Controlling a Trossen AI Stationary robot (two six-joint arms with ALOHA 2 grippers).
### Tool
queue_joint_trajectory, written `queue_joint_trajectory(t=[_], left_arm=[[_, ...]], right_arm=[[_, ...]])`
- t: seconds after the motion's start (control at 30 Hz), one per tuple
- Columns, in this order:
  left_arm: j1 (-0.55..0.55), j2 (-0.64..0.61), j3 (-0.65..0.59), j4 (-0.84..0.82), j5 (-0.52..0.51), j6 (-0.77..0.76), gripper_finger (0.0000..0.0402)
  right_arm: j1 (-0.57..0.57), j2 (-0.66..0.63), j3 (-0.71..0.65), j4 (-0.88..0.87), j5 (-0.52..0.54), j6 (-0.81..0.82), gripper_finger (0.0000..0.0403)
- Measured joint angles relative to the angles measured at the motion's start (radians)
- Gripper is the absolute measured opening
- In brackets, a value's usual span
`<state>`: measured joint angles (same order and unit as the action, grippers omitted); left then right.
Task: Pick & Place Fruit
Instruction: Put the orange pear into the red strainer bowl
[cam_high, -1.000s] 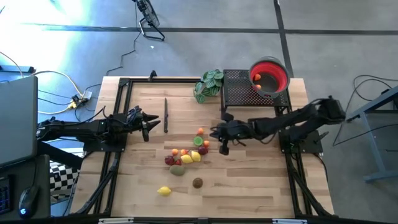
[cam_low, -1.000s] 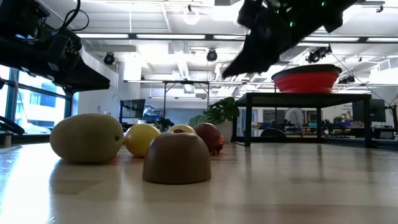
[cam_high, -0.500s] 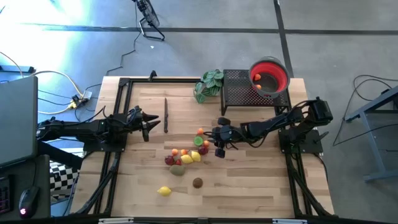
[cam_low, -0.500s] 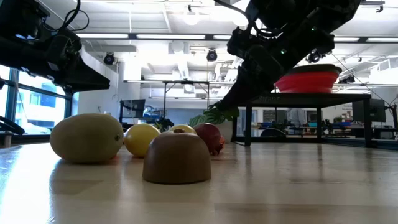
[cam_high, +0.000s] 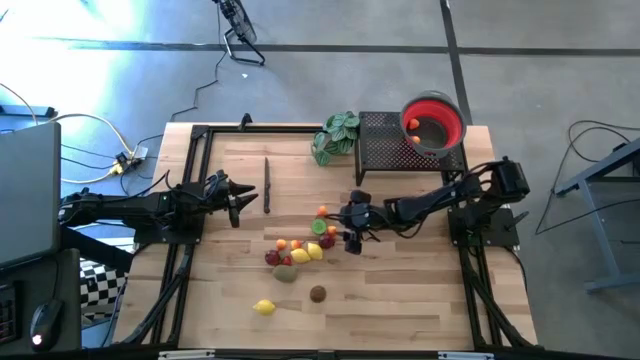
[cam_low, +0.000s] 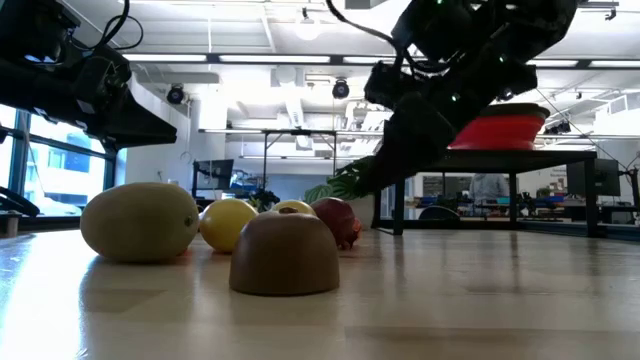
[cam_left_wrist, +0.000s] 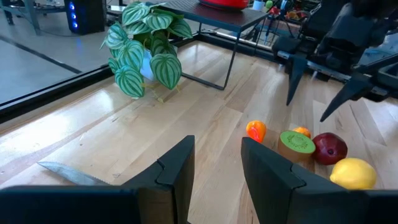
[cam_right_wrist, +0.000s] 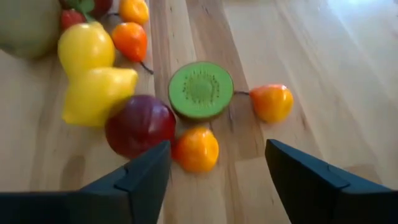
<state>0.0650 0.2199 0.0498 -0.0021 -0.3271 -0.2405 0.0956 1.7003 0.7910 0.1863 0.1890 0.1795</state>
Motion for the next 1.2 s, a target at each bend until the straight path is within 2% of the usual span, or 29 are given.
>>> queue_joint_trajectory(t=[0.27, 0.4, 1.2], left_arm=[[0.000, 0.000, 0.000, -0.001, 0.001, 0.000, 0.0127], [0.000, 0.000, 0.000, -0.001, 0.001, 0.000, 0.0127], [0.000, 0.000, 0.000, -0.005, 0.001, 0.000, 0.0127]], right_arm=[[0.000, 0.073, 0.000, 0.043, -0.021, 0.000, 0.0246], [0.000, 0.078, 0.000, 0.047, -0.084, 0.001, 0.0243], [-0.004, 0.173, 0.001, 0.192, -0.089, 0.008, 0.0243]])
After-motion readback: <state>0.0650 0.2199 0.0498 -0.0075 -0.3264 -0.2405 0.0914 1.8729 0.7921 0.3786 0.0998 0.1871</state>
